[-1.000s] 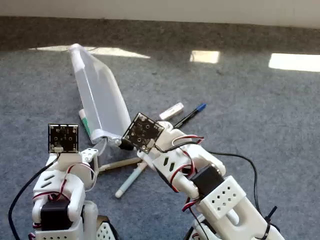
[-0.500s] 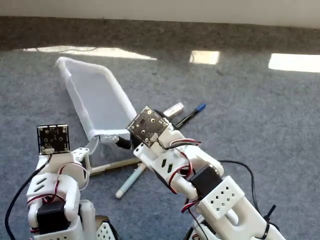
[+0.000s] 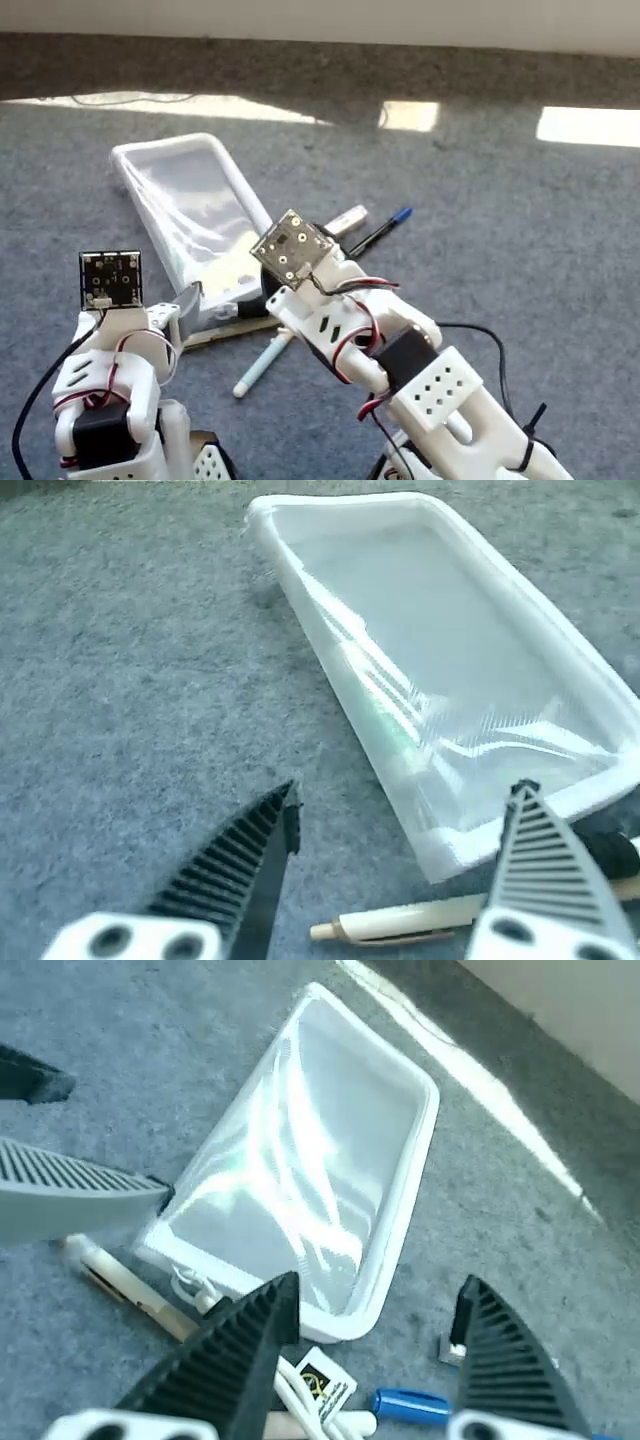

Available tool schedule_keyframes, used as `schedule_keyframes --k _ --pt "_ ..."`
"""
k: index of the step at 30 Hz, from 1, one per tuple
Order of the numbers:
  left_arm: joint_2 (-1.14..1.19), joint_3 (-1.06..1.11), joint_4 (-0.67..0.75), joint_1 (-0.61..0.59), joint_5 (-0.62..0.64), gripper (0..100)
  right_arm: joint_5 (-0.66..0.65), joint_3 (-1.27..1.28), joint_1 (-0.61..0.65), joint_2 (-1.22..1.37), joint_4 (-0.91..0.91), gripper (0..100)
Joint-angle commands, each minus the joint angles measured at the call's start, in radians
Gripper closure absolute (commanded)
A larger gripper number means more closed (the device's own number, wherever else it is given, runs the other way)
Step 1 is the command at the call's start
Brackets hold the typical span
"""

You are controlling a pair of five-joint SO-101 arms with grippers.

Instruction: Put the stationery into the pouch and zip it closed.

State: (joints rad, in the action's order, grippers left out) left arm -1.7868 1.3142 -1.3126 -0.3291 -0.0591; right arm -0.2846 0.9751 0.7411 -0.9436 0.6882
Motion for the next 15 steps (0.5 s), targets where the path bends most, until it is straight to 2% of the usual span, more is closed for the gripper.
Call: schedule_keyframes --k 1,7,15 --pt "-0.002 -0.042 0.0 -0.108 0.086 70 0.009 -0.042 0.018 0.105 0.022 77.0" --pt "-0.001 -0.012 0.054 -0.274 0.207 70 0.011 -0.186 0.076 0.363 0.114 77.0" --pt "-0.001 0.054 0.1 -0.315 0.209 70 0.003 -0.237 0.131 0.55 0.119 77.0"
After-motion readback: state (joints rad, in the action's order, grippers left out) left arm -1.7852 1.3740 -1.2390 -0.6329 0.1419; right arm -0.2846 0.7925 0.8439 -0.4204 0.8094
